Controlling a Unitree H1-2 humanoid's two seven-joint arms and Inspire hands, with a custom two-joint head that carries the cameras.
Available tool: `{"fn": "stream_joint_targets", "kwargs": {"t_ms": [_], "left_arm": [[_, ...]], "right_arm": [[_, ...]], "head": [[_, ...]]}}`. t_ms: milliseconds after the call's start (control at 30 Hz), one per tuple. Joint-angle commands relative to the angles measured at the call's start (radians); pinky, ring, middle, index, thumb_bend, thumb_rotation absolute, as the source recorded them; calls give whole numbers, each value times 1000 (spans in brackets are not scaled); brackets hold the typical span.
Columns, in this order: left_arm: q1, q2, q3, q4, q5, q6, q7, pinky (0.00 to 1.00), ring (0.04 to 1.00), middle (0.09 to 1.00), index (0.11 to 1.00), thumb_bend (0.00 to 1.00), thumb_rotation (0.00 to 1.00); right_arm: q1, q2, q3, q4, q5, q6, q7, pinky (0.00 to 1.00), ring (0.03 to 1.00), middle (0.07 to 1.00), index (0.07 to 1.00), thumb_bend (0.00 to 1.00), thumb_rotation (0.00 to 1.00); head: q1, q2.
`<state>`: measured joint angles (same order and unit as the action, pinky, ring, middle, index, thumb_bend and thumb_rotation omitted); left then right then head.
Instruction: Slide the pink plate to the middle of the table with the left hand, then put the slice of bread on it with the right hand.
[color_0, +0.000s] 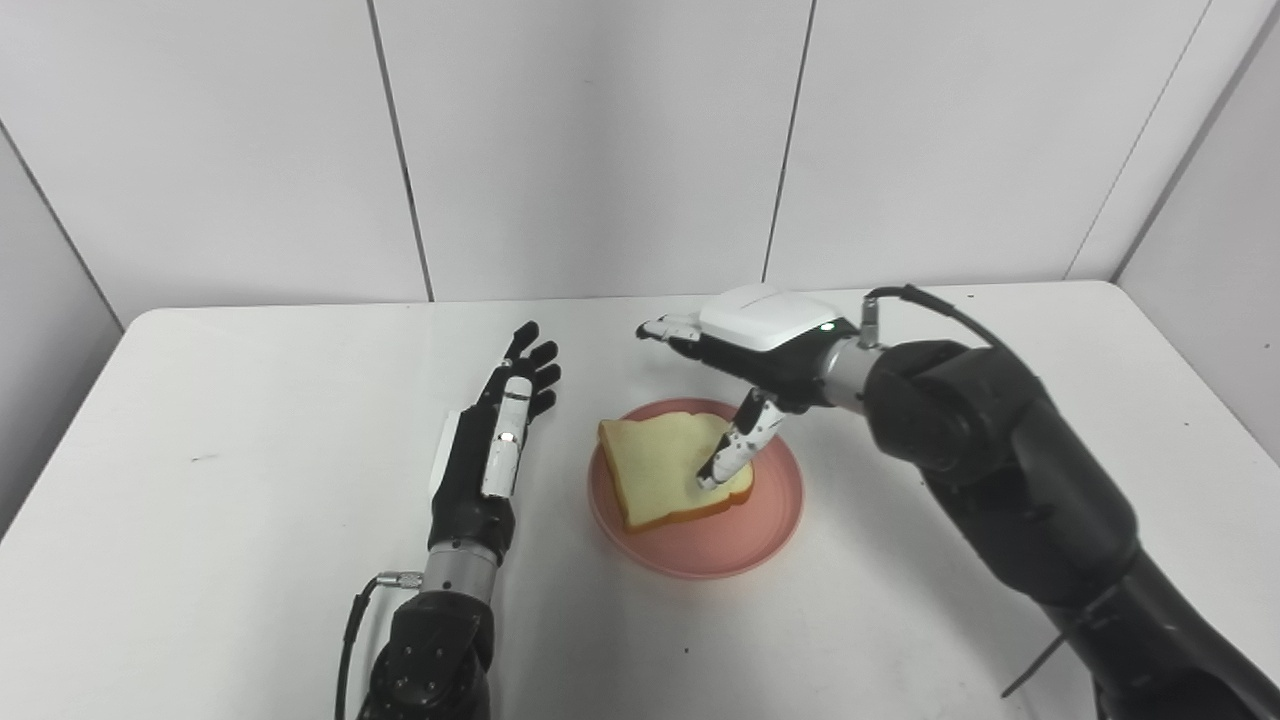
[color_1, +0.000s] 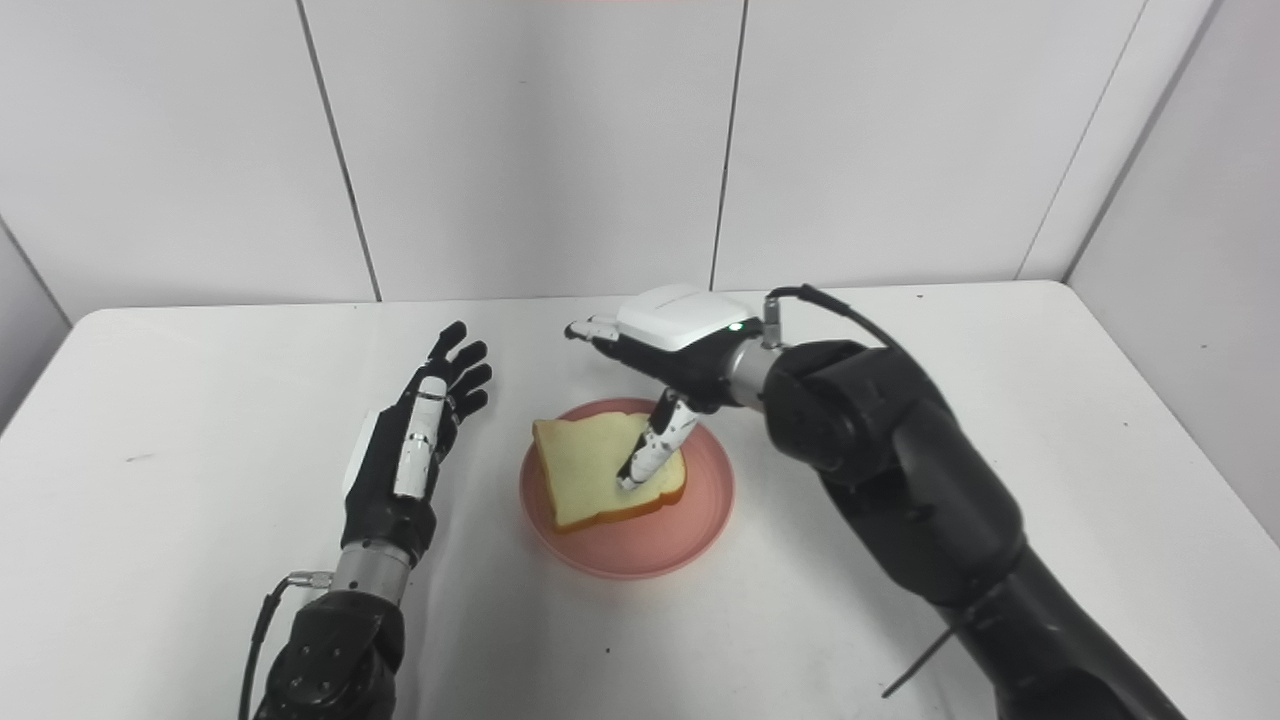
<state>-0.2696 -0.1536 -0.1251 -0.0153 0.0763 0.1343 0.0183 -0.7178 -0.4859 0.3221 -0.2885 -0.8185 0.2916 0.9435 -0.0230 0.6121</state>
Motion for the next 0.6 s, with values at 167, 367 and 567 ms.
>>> {"fn": "stream_joint_targets", "kwargs": {"t_ms": [167,367,567], "left_arm": [[-31,16,0,-27,-9,-47,-16,879,896,909,907,419,1000],[-24,27,1,-23,-16,-54,-21,867,895,909,910,433,1000],[-12,37,3,-19,-16,-65,-26,862,893,910,915,439,1000]], "right_arm": [[88,87,-193,-28,143,98,-202,829,943,978,990,1000,520],[245,185,-297,-48,239,144,-370,829,957,999,1000,1000,812],[401,321,-387,-34,402,38,-577,945,999,1000,1000,876,996]], "head": [[-4,-19],[-7,-38],[-19,-64]]}}
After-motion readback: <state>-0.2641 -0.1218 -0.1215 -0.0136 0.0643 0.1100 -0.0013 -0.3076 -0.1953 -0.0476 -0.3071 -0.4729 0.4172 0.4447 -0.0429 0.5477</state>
